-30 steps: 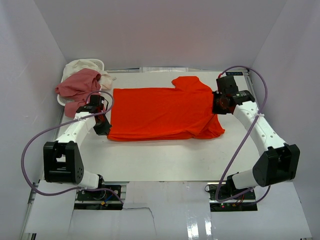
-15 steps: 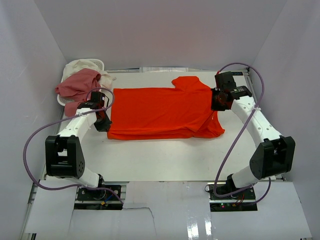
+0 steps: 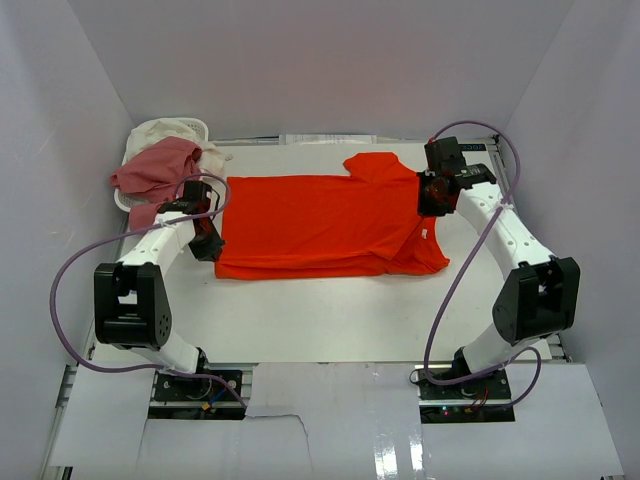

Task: Fold and stack the t-shirts

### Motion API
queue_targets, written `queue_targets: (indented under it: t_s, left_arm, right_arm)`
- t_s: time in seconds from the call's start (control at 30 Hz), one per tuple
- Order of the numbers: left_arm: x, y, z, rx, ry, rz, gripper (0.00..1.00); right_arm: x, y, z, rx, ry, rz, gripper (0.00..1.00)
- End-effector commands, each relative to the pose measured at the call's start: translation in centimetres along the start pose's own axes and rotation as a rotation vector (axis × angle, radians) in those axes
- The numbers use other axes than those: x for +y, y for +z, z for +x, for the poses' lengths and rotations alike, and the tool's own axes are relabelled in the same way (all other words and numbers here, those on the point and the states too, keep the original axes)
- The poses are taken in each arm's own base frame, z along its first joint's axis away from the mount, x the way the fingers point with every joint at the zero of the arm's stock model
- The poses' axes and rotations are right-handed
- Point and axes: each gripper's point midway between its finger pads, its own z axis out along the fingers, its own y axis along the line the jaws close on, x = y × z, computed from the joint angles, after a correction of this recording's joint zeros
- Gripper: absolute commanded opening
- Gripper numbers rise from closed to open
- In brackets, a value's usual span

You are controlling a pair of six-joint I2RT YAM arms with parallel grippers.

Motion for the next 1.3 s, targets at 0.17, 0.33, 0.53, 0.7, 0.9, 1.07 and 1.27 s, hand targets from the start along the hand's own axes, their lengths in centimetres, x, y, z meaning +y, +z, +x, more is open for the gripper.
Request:
queue_targets:
  t_s: [0.17,0.33,0.53,0.7,0.9,1.07,1.27]
  left_arm:
    - [-0.1,-0.8,-2.6,-0.081,-0.012,-0.011,0.00]
    - [-0.2,-0.7,-2.8,-0.082,-0.014,-0.012,0.00]
    - [-0.2,-0.5,-2.7,-0.074,-0.013,-0.015,0.00]
    - [-0.3,-0.3,-2.7,-0.072,-0.007,-0.016,0.00]
    - [-0.3,-0.1,-2.8,-0.070,-0.001,-0.019,0.00]
    - [-0.5,-0.1,-2.8,-0.067,-0.004,-0.012,0.00]
    - [-0.4,-0.2,-2.9,-0.075,-0.002,-0.016,0.00]
  right_arm:
    - [0.9,-0.9,-3.5,-0.085,-0.005,-0.042,0.08]
    - [1.3,-0.8,-4.0,-0.089,-0.008,-0.058,0.08]
    - [2.0,-0.3,-4.5,-0.082,-0.021,-0.076,0.08]
    - [2.7,0.0,-5.1,-0.083,-0.035,-0.082,0.08]
    - [4.0,0.1,-5.8,-0.086,-0.060,-0.104,0.08]
    - [5.5,0.7,-5.2,-0.065,-0.095,-0.108,0.08]
    - [6.6,1.1,-5.1,-0.060,-0.115,-0.124,0.08]
